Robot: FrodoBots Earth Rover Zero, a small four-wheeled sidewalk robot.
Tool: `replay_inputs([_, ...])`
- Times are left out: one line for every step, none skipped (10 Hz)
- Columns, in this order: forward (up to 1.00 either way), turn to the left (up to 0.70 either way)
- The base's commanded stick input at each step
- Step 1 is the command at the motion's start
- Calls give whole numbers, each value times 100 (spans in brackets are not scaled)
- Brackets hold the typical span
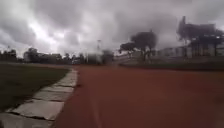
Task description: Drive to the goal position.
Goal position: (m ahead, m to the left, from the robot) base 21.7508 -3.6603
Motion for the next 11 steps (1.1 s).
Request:
replay_inputs([0, 0])
replay_inputs([0, 0])
replay_inputs([0, 0])
replay_inputs([0, 0])
replay_inputs([0, 0])
replay_inputs([0, 0])
replay_inputs([70, 0])
replay_inputs([70, 0])
replay_inputs([70, 0])
replay_inputs([70, 0])
replay_inputs([70, 0])
